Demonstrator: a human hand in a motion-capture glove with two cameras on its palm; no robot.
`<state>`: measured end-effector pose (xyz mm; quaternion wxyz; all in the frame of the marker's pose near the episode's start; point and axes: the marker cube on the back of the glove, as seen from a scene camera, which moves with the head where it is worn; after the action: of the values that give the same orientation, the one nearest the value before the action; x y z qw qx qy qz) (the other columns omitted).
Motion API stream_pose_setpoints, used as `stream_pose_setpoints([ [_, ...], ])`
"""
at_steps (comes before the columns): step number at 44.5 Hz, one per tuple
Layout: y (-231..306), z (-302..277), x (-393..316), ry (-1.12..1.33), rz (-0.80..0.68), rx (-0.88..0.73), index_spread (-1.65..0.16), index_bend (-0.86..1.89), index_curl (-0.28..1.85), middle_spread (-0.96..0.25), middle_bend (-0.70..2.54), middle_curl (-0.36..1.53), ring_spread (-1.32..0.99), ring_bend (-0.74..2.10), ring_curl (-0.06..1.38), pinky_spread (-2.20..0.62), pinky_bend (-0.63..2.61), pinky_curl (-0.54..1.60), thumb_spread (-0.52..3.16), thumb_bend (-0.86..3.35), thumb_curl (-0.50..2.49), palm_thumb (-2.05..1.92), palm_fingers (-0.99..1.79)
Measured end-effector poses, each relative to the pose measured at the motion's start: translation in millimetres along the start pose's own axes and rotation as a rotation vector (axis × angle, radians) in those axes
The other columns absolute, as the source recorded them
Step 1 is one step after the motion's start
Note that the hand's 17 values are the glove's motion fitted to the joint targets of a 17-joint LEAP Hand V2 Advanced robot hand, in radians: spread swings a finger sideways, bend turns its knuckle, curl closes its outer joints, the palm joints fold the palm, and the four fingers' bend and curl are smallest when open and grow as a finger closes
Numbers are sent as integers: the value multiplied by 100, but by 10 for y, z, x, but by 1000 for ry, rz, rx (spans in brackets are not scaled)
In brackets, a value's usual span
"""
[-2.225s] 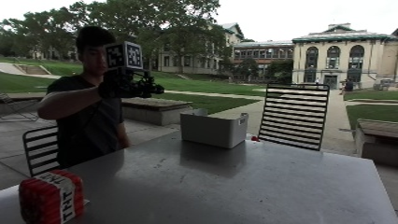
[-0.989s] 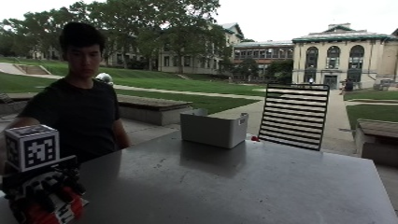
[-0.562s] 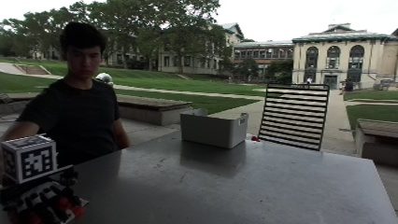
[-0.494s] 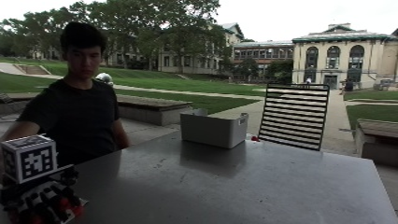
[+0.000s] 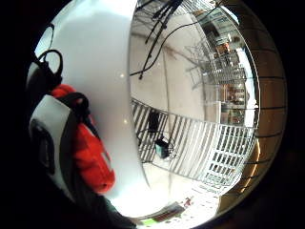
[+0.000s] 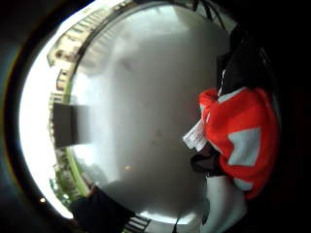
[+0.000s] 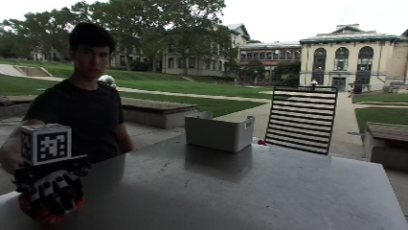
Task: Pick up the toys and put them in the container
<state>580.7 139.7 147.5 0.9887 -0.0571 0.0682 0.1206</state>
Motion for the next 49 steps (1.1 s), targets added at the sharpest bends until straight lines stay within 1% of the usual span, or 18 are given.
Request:
stream_pose_setpoints([
  [1,14,-45,-24,1,8,3,-30,60,72,-33,92,65,-41,108,51,-56,61,32,56,58,66,97,134],
  [3,33,-152,-81,3,25,11,-30,56,72,-32,91,64,-41,109,51,-54,67,35,47,48,66,85,125],
  [4,34,-212,-111,4,31,18,-30,52,73,-33,88,63,-41,109,51,-54,71,36,48,42,65,77,119],
  [6,33,-342,-182,7,48,34,-30,50,74,-32,88,63,-41,109,51,-53,73,36,44,39,66,74,118],
  [8,43,-481,-277,9,73,51,-31,45,74,-33,82,62,-41,107,50,-52,80,39,45,35,66,69,106],
  [11,35,-704,-436,2,101,76,-32,41,75,-34,78,61,-41,105,50,-51,83,40,44,32,68,67,105],
  [15,-50,-1012,-634,-12,71,122,-34,33,76,-36,72,60,-42,103,49,-49,89,42,47,30,70,65,97],
  [19,-143,-1317,-868,-5,27,156,-36,28,77,-38,68,60,-43,102,49,-48,91,42,49,29,72,64,97],
  [26,-250,-1852,-1514,-13,-13,196,-40,18,79,-40,64,60,-44,101,48,-47,92,42,54,26,76,62,97],
  [38,-378,-2440,-2543,-31,-28,256,-44,14,82,-43,59,62,-44,101,48,-45,93,41,60,23,82,62,97],
  [49,-408,-3012,-3932,-97,-45,285,-46,13,83,-45,57,64,-44,102,48,-45,95,40,65,20,86,62,96],
])
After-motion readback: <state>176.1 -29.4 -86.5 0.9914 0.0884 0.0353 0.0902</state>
